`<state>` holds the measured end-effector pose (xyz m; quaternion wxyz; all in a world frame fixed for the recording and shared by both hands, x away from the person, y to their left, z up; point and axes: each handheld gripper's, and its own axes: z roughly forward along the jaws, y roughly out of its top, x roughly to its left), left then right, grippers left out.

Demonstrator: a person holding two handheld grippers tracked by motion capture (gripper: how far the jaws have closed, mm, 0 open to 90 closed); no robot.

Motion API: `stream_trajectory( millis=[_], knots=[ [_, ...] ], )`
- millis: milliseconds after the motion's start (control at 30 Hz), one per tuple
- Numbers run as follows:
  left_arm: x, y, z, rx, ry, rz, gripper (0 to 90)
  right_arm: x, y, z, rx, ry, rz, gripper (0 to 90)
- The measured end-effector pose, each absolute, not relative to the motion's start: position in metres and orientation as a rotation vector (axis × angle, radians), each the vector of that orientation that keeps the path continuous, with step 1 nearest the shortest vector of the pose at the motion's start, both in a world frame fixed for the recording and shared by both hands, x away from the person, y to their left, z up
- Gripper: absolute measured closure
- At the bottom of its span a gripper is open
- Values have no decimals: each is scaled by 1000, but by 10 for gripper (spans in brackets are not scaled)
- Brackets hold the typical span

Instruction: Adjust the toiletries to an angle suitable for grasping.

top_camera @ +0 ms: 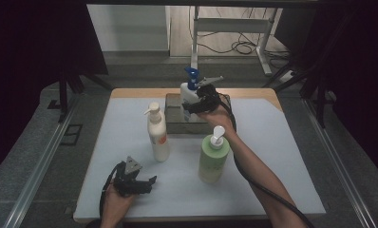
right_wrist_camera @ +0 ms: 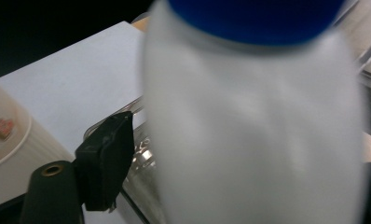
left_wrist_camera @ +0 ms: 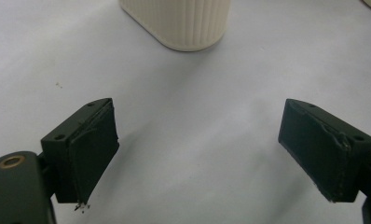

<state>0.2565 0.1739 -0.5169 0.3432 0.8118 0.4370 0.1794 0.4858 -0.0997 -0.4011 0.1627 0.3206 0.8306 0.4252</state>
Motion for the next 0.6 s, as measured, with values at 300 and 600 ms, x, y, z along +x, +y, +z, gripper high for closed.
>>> stream_trajectory(
  millis=[300,600],
  knots=[
    [256,174,-517,2113,1136,466,116,471,-117,-397,894,2360,1248,237],
    [257,171,-518,2117,1132,465,116,453,-152,-398,942,2364,1284,411]
  ],
)
